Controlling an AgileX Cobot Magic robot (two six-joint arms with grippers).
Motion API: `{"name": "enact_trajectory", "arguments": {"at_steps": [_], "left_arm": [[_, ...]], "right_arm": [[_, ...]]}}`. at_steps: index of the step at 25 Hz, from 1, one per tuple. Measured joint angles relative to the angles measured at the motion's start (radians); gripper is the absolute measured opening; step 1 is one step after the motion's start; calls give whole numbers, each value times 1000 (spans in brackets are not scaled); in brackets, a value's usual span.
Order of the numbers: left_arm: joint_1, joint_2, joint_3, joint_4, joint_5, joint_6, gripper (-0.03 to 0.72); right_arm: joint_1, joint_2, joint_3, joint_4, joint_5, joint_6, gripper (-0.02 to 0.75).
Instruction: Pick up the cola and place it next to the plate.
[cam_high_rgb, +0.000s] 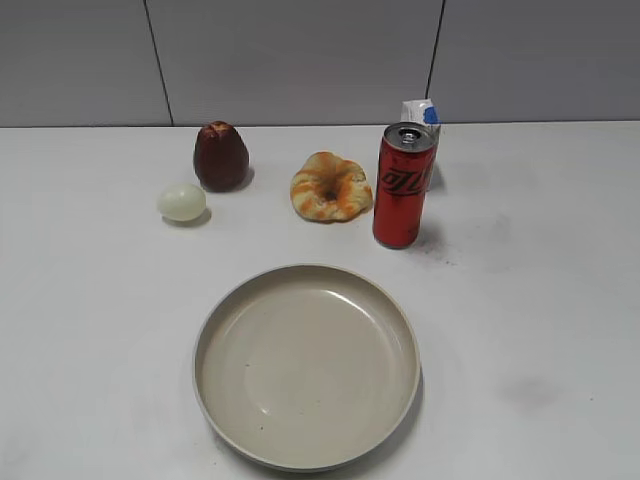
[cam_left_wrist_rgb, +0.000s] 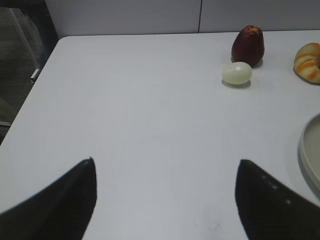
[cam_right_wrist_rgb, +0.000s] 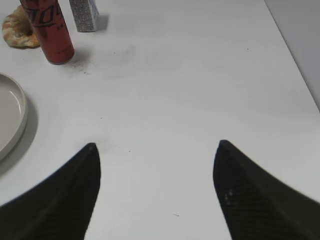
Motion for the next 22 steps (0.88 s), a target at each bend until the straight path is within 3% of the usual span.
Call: {"name": "enact_trajectory", "arguments": {"at_steps": [12,16,19,22], "left_arm": [[0,0,0,0,0,0,657],[0,45,-8,0,-10,0,622],[0,148,-22,-1,-135,0,603],[0,303,-26,-11,-382,1,596]], "right_arm": [[0,0,0,0,0,0,536],[0,0,0,0,0,0,536],[0,0,0,0,0,0,536],[0,0,0,0,0,0,536]]}}
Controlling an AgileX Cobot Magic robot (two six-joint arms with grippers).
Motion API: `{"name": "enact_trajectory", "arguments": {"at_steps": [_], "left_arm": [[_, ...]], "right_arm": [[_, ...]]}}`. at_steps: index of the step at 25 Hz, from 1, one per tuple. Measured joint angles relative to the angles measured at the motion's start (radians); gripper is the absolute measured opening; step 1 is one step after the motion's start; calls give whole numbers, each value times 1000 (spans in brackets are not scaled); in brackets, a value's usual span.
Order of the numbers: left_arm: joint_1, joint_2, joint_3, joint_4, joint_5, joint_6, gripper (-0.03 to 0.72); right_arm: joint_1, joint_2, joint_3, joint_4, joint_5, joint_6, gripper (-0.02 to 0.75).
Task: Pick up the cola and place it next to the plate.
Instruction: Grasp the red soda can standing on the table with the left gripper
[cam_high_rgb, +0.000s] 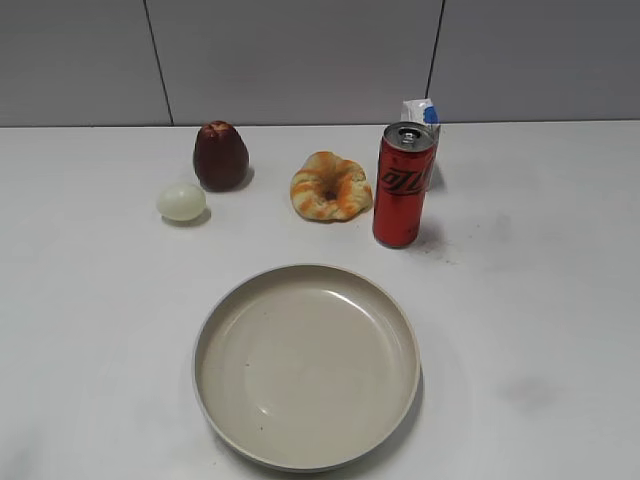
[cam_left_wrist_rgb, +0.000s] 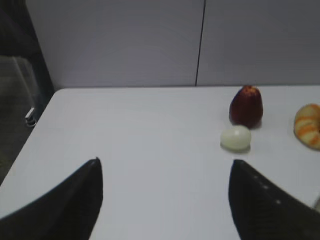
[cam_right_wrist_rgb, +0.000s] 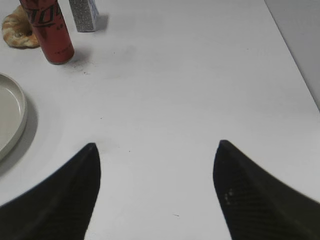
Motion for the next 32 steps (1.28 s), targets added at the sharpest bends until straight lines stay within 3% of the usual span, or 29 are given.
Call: {"name": "enact_trajectory", "arguments": {"at_steps": [3,7,17,26,32], "left_arm": [[-10,208,-3,-65,-216,0,594],[-49,505,-52,-111,-361,0,591],[-331,1160,-523,-116,-397,0,589],[-563,1545,-1099,-120,-124,15,589],[-651,1743,-1412,-135,123,50,595]], "right_arm": [[0,0,0,0,0,0,536],[0,0,0,0,0,0,536],[0,0,0,0,0,0,536],[0,0,0,0,0,0,536],[0,0,0,0,0,0,536]]}}
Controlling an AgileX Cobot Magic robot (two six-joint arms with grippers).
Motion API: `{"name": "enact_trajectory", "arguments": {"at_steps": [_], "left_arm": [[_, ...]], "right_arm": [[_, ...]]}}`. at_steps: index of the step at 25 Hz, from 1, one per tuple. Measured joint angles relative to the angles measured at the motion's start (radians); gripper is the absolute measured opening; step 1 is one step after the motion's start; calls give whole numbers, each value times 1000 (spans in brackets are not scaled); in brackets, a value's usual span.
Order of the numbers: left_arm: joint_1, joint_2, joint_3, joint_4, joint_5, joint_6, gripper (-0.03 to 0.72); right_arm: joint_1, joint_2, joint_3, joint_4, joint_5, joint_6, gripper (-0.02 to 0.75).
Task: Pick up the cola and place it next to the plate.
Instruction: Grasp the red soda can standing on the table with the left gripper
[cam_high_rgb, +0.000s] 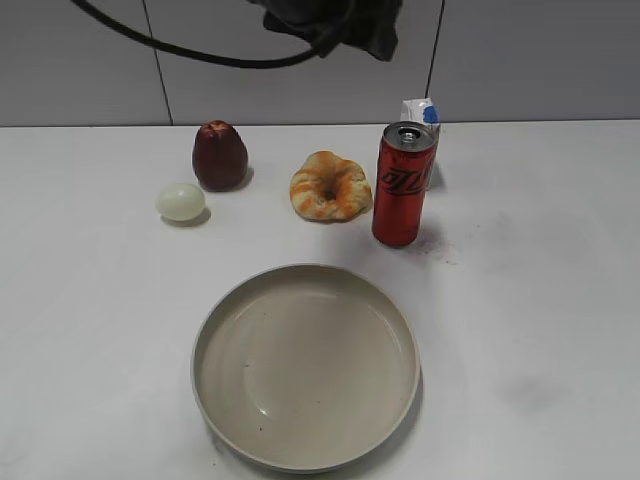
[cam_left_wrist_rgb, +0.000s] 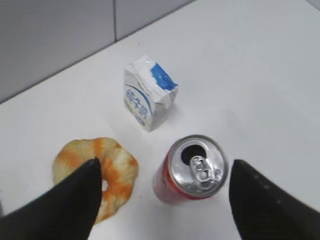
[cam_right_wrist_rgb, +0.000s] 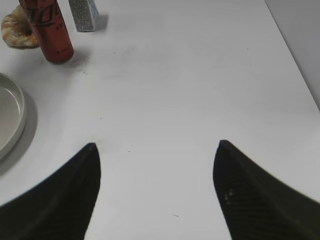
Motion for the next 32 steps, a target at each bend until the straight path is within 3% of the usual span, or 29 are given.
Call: {"name": "enact_trajectory", "arguments": {"at_steps": [6,32], "left_arm": [[-47,145,-200,-63,140,26,657],[-59,300,-215,-69,95,29,658]], "right_arm": [[0,0,0,0,0,0,536],[0,0,0,0,0,0,536]]}}
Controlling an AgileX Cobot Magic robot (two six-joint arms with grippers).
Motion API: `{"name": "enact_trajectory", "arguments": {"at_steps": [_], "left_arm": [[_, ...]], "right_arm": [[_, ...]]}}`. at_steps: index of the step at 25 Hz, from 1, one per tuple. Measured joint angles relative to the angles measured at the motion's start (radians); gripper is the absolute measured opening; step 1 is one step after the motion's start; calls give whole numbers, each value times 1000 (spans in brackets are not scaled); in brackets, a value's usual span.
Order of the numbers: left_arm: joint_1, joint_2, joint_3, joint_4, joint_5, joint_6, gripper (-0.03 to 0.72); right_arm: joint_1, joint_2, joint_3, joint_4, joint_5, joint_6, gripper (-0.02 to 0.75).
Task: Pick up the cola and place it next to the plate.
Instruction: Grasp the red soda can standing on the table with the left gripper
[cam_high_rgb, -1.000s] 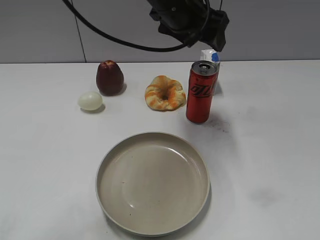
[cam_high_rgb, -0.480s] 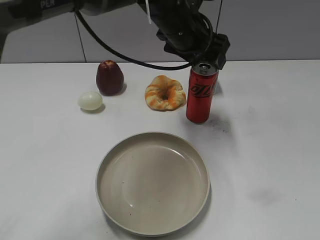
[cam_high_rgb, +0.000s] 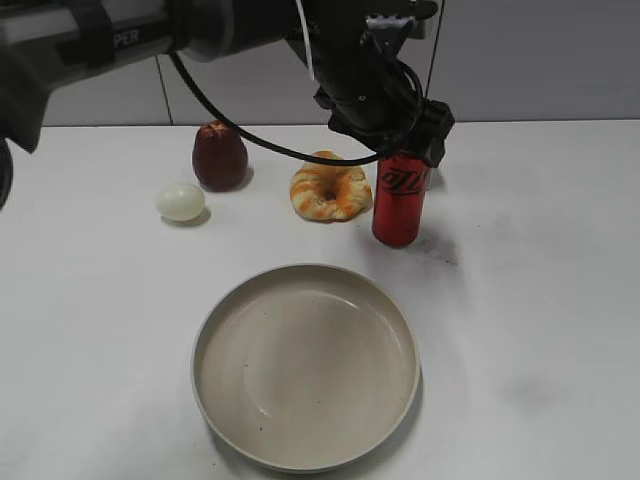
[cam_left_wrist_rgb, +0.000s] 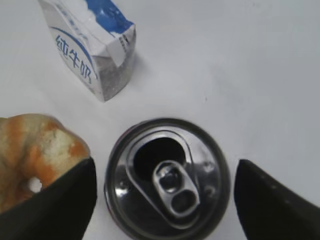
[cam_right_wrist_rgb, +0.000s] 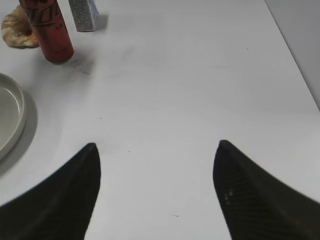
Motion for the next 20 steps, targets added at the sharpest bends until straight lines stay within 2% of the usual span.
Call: {"name": "enact_trajectory", "arguments": {"at_steps": [2,6,7,15,20], "left_arm": [[0,5,0,1,-1,0,640],[0,5,0,2,-17,0,515],[0,5,0,2,-17,1,504],[0,-23,0,25,16,1,504],[6,-149,0,78,110,1,504]], "right_arm": [[0,0,0,0,0,0,536],[0,0,0,0,0,0,536],[0,0,0,0,0,0,536],[0,0,0,0,0,0,536],[0,0,0,0,0,0,536]]}}
